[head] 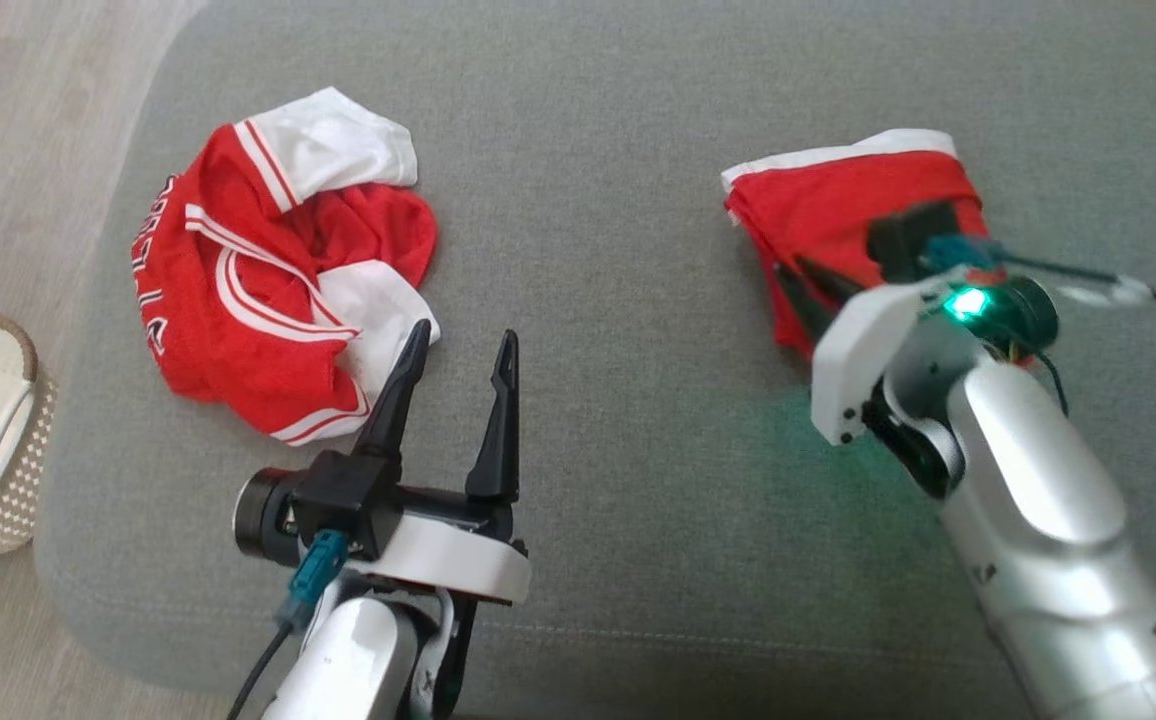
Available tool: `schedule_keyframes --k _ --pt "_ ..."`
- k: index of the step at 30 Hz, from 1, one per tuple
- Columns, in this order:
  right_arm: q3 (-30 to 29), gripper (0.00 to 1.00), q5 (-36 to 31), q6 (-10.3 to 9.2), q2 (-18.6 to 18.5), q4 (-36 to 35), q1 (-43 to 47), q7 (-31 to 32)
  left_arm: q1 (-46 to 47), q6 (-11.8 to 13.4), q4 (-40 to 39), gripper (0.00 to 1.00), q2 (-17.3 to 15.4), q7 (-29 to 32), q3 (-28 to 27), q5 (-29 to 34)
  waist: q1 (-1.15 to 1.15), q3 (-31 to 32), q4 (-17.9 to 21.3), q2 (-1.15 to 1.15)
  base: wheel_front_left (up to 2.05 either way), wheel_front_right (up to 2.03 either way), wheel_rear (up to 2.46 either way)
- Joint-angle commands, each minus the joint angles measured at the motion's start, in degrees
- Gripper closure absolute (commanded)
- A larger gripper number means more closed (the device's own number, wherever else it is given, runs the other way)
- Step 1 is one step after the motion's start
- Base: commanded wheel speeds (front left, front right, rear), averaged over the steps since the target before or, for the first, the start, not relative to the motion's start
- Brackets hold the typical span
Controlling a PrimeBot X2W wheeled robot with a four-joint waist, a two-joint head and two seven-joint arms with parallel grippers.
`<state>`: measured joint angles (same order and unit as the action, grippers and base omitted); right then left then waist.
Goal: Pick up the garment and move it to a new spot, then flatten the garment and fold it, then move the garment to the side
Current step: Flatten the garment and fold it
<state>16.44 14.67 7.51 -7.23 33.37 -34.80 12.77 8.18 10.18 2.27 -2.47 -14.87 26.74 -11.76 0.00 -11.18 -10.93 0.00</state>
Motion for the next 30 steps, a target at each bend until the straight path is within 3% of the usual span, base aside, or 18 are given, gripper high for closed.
schedule_keyframes --k 1,9,15,20,30 --pt "-0.46 0.0 -0.02 -0.02 1.35 -3.09 0.08 -1.8 0.59 0.31 -1.54 0.0 -0.41 -0.13 -1.7 0.18 0.0 0.52 0.08 0.0 0.0 0.0 0.0" --pt "-11.06 0.0 -2.69 -0.02 2.28 -12.76 10.74 -15.74 -1.18 1.65 -1.68 0.0 -0.41 -0.13 -3.45 0.28 0.0 3.82 1.57 0.0 0.0 0.0 0.0" --pt "-19.05 0.0 -8.52 -0.02 2.59 -19.0 19.72 -25.26 -2.93 2.77 -2.56 0.0 -0.41 -0.13 -5.65 1.45 0.0 5.74 3.62 0.0 0.0 0.0 0.0" --pt "-21.55 0.0 -14.55 -0.02 3.23 -22.63 26.38 -27.65 -5.51 3.56 -3.98 0.0 -0.41 -0.13 -6.71 4.4 0.0 7.62 5.5 0.0 0.0 0.0 0.0" --pt "-21.39 0.0 -14.1 -0.02 4.29 -29.0 36.15 -27.76 -11.46 4.02 -3.59 0.0 -0.41 -0.13 -8.79 6.53 0.0 11.45 7.63 0.0 0.0 0.0 0.0"
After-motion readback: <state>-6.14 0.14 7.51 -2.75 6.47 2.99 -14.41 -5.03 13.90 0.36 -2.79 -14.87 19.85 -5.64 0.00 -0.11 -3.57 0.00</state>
